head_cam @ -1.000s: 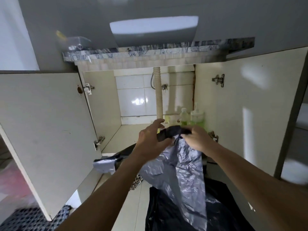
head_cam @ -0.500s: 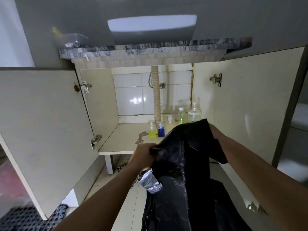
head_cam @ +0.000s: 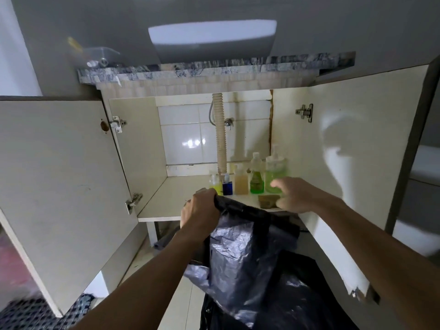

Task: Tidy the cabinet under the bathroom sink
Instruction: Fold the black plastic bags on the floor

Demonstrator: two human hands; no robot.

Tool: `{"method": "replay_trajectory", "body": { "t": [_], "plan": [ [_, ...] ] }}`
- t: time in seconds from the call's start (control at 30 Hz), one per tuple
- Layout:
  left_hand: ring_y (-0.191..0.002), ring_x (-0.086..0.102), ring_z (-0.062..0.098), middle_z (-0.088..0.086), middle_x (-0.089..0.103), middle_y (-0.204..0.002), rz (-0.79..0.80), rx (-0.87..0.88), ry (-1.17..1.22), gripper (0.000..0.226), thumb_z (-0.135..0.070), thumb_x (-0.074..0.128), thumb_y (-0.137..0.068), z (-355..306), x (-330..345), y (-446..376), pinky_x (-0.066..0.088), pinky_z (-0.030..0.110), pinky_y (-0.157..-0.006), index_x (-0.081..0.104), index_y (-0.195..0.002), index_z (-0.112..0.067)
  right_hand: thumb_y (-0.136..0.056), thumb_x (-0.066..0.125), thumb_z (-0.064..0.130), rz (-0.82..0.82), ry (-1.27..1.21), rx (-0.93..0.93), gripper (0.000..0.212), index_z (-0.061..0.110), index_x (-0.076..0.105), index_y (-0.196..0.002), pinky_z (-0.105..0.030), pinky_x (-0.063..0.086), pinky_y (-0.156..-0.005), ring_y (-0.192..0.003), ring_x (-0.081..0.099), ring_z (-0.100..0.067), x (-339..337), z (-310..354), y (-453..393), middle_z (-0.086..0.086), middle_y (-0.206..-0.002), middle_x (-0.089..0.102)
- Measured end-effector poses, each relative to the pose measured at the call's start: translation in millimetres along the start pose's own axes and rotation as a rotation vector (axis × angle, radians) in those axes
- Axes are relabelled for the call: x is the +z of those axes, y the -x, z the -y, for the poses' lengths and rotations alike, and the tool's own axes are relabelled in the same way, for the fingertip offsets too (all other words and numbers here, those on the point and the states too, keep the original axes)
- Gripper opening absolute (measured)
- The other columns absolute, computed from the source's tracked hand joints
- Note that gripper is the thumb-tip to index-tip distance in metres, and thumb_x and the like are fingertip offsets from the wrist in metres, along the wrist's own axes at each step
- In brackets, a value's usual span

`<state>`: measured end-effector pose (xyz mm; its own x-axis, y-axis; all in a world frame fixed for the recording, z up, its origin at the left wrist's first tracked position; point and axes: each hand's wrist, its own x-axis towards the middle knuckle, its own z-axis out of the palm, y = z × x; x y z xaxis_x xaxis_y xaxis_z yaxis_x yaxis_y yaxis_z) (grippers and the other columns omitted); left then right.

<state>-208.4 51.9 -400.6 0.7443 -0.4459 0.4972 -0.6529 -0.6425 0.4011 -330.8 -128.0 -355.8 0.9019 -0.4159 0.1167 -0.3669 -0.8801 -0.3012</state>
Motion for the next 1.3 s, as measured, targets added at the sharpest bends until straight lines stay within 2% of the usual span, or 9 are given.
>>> {"method": "replay_trajectory", "body": {
  "t": [0.1, 0.17, 0.27, 0.37, 0.57, 0.9, 1.0, 1.1, 1.3],
  "plan": [
    [-0.079, 0.065, 0.027, 0.0, 0.062, -0.09, 0.021, 0.054, -0.023, 0.019, -0.005, 0.052, -0.082, -1.6, 1.4, 0.7, 0.052, 0.036, -0.069, 0.059, -0.093, -0.018, -0.084, 0.067, 0.034, 0.155, -0.124, -0.144, 0.052, 0.022, 0.045, -0.13, -0.025, 0.04, -0.09, -0.114, 0.052, -0.014, 19.6, 38.7, 10.4, 0.002, -0.126, 0.053],
    [-0.08, 0.063, 0.028, 0.001, 0.062, -0.094, 0.04, 0.087, 0.006, 0.029, 0.0, 0.048, -0.078, -3.0, 0.9, 1.1, 0.051, 0.036, -0.07, 0.06, -0.098, -0.018, -0.081, 0.066, 0.041, 0.257, -0.048, -0.065, 0.071, 0.013, 0.035, -0.139, -0.036, 0.042, -0.097, -0.12, 0.05, -0.023, 47.4, 48.7, 10.0, -0.003, -0.132, 0.048],
    [-0.08, 0.06, 0.028, 0.002, 0.06, -0.093, 0.058, 0.144, 0.035, 0.026, -0.001, 0.048, -0.08, -2.2, 1.7, 2.4, 0.047, 0.035, -0.067, 0.058, -0.097, -0.019, -0.087, 0.056, 0.023, 0.078, 0.254, -0.026, 0.042, 0.009, 0.043, -0.124, -0.045, 0.038, -0.1, -0.113, 0.054, -0.028, 77.6, 37.2, 0.9, -0.009, -0.119, 0.053],
    [-0.075, 0.057, 0.026, 0.002, 0.06, -0.086, 0.038, 0.19, 0.063, 0.015, -0.009, 0.048, -0.086, 3.0, 2.6, 2.0, 0.045, 0.033, -0.065, 0.058, -0.093, -0.018, -0.087, 0.055, 0.025, -0.075, 0.225, -0.033, 0.025, 0.014, 0.057, -0.109, -0.04, 0.048, -0.089, -0.104, 0.061, -0.029, 79.3, 21.6, -6.4, -0.008, -0.109, 0.063],
    [-0.073, 0.06, 0.024, 0.003, 0.063, -0.084, 0.041, 0.176, 0.048, 0.014, -0.016, 0.045, -0.091, 0.7, 2.8, 4.0, 0.051, 0.034, -0.067, 0.058, -0.088, -0.017, -0.084, 0.067, 0.03, 0.105, -0.069, -0.128, 0.05, 0.02, 0.043, -0.126, -0.044, 0.04, -0.097, -0.105, 0.056, -0.023, 88.5, 36.3, -7.0, -0.001, -0.113, 0.059],
    [-0.072, 0.061, 0.025, 0.002, 0.064, -0.083, 0.088, 0.19, 0.075, 0.014, -0.016, 0.047, -0.089, 4.9, 2.8, 4.6, 0.054, 0.037, -0.068, 0.06, -0.087, -0.021, -0.089, 0.041, 0.0, -0.201, 0.165, -0.023, 0.03, 0.01, 0.045, -0.117, -0.048, 0.035, -0.102, -0.106, 0.058, -0.029, 95.4, 50.0, -8.8, -0.008, -0.107, 0.064],
    [-0.085, 0.063, 0.025, 0.001, 0.067, -0.096, 0.113, 0.241, 0.024, 0.012, -0.017, 0.056, -0.088, 16.6, 1.2, 2.6, 0.053, 0.037, -0.075, 0.064, -0.096, -0.021, -0.089, 0.047, 0.003, -0.237, 0.11, -0.057, 0.026, 0.011, 0.057, -0.113, -0.041, 0.044, -0.094, -0.097, 0.062, -0.027, 84.5, 41.0, -7.4, -0.009, -0.101, 0.067],
    [-0.097, 0.061, 0.025, 0.0, 0.064, -0.107, 0.19, 0.265, -0.095, 0.022, -0.017, 0.062, -0.086, 25.1, 2.9, 2.2, 0.049, 0.034, -0.078, 0.064, -0.106, -0.023, -0.088, 0.05, 0.003, -0.251, 0.035, -0.069, 0.022, 0.007, 0.063, -0.105, -0.027, 0.043, -0.07, -0.086, 0.062, -0.024, 71.3, 29.4, -5.7, -0.01, -0.095, 0.068],
    [-0.096, 0.061, 0.024, 0.002, 0.064, -0.108, 0.139, 0.139, -0.149, 0.012, -0.016, 0.057, -0.09, 26.1, 11.9, 6.5, 0.05, 0.037, -0.082, 0.067, -0.096, -0.02, -0.077, 0.044, -0.003, -0.167, 0.005, -0.056, 0.025, 0.006, 0.065, -0.085, -0.037, 0.053, -0.07, -0.08, 0.063, -0.029, 60.9, -1.1, -5.7, -0.013, -0.086, 0.068]
  ]
}}
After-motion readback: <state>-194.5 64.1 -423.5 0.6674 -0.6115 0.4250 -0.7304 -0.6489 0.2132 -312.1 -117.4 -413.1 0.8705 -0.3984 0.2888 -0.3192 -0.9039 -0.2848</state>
